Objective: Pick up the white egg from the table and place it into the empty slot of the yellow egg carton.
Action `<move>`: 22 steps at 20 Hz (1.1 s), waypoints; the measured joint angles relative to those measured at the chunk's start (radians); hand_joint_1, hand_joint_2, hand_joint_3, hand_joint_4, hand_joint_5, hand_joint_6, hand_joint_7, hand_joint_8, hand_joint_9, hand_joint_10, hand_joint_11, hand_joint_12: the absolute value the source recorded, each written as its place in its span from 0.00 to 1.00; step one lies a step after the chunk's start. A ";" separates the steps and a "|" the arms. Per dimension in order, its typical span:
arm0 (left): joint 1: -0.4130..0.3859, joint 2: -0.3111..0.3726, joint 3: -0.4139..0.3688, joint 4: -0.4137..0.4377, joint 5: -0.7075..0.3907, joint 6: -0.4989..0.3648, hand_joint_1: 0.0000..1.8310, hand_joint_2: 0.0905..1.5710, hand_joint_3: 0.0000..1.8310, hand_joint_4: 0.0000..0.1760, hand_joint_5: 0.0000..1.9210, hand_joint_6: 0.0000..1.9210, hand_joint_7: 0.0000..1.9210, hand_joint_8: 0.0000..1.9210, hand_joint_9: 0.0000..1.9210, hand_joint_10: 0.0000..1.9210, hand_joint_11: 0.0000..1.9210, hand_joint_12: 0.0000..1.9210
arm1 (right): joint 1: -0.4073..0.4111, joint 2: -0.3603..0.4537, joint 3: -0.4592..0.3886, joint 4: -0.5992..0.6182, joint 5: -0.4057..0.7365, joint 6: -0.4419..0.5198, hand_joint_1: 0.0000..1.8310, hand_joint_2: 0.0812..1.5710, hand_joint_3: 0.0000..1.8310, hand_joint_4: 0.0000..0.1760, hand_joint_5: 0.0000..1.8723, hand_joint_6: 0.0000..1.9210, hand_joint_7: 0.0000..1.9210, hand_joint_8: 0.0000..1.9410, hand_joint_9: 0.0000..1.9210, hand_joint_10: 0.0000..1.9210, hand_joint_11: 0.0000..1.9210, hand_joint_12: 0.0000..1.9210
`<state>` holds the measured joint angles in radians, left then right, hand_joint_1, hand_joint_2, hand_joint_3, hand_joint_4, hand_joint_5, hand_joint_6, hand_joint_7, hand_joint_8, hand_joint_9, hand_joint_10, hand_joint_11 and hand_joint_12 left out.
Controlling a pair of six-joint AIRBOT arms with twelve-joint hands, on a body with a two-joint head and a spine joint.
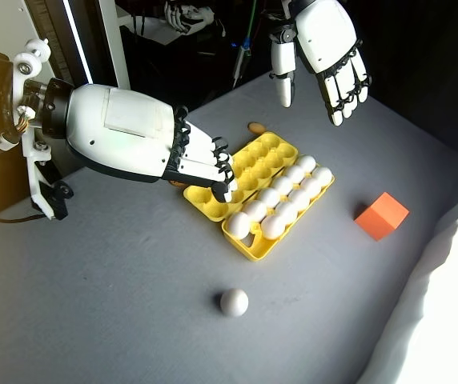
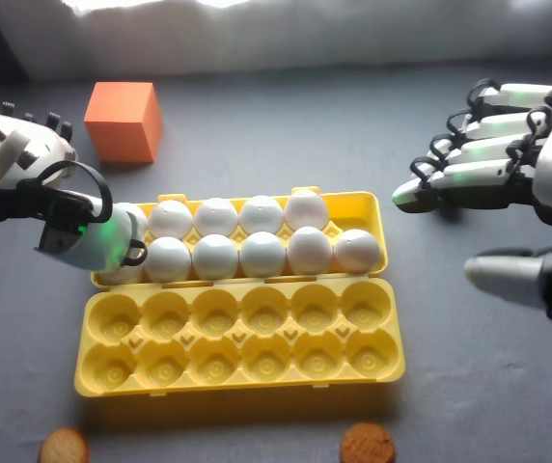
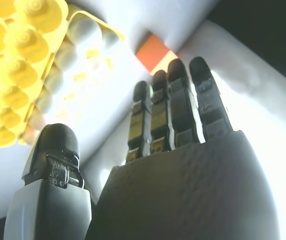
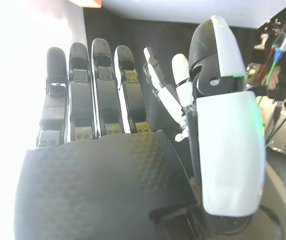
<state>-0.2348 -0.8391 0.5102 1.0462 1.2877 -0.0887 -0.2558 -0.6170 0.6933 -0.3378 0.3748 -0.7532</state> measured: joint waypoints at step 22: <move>0.000 -0.001 0.000 0.001 0.000 0.000 0.00 0.80 0.00 0.00 0.12 0.00 0.15 0.00 0.15 0.00 0.00 0.30 | -0.044 -0.244 0.426 0.200 -0.013 0.046 0.59 0.63 0.00 0.00 0.20 0.02 0.20 0.02 0.18 0.03 0.00 0.50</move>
<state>-0.2348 -0.8398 0.5098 1.0470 1.2877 -0.0883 -0.2996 -0.8612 1.1194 -0.1383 0.3618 -0.7071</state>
